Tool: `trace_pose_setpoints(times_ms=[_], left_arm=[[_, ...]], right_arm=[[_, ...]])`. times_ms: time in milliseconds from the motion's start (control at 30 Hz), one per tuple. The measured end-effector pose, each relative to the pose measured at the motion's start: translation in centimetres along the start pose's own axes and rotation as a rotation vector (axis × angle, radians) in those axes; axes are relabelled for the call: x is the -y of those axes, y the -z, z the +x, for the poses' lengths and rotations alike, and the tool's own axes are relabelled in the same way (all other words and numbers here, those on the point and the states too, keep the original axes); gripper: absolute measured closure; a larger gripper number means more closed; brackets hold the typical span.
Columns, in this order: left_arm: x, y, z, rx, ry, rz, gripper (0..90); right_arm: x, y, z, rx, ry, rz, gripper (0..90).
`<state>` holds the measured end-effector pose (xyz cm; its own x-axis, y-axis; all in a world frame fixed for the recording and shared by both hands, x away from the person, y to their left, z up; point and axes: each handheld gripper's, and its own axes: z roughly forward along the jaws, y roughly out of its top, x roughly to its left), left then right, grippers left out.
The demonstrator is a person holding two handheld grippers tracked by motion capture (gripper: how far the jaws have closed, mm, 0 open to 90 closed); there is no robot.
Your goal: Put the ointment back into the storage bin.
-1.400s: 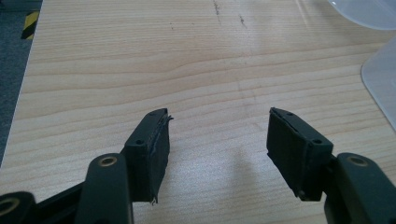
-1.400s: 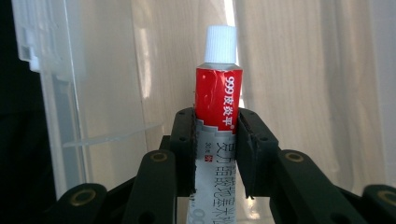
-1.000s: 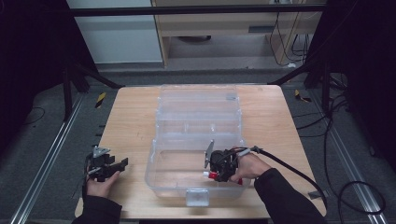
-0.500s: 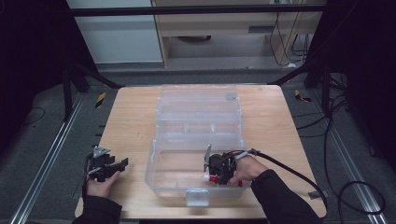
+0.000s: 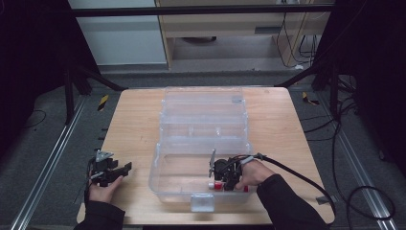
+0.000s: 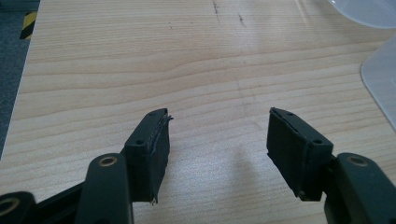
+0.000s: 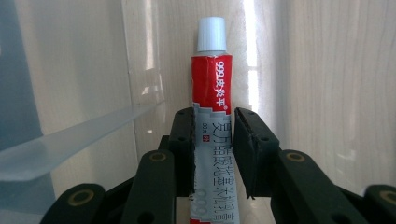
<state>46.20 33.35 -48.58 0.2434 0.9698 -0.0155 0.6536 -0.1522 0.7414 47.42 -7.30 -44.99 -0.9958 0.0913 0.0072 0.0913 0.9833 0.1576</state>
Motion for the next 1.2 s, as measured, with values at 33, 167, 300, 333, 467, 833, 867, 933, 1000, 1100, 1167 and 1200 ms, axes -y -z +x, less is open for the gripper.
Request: trace_pose_setpoints(times_ms=[33,167,300,333,467,833,867,933,1000,1100,1167,1200], left_arm=[[0.0,0.0,0.0,0.000,0.000,0.000,38.8],[0.0,0.0,0.0,0.001,0.000,-0.001,38.8],[0.0,0.0,0.0,0.000,-0.003,-0.002,38.7],[0.0,0.0,0.1,-0.001,-0.004,-0.003,38.7],[0.0,0.1,0.1,0.000,-0.005,-0.004,38.5],[0.0,0.0,0.0,0.003,0.002,0.002,37.8],[0.0,0.0,0.0,0.003,0.002,0.002,37.7],[0.0,0.0,0.0,0.001,0.000,0.002,37.6],[0.0,0.0,0.0,0.002,0.000,0.003,37.6],[0.0,0.0,0.0,0.002,0.001,0.004,37.4],[0.1,0.0,0.0,0.005,0.003,0.006,37.4],[0.1,0.0,0.0,0.005,0.003,0.006,37.4]], right_arm=[[0.0,0.0,0.0,0.000,-0.004,-0.003,69.1],[0.0,0.2,0.1,0.005,-0.013,-0.007,68.9],[0.3,1.2,0.0,0.016,-0.032,-0.071,67.2],[0.4,1.6,-0.1,0.021,-0.031,-0.087,66.4],[0.8,3.0,0.1,0.041,-0.073,-0.158,62.2],[3.9,7.4,1.2,0.153,-0.203,-0.471,51.1],[3.9,7.4,1.2,0.153,-0.203,-0.471,51.1],[4.7,8.1,1.4,0.166,-0.240,-0.534,50.1],[5.6,8.6,1.6,0.190,-0.274,-0.591,48.7],[6.9,9.2,2.0,0.229,-0.325,-0.656,46.0],[8.3,9.4,2.0,0.265,-0.379,-0.705,42.9],[8.3,9.4,2.0,0.265,-0.379,-0.705,42.9]])
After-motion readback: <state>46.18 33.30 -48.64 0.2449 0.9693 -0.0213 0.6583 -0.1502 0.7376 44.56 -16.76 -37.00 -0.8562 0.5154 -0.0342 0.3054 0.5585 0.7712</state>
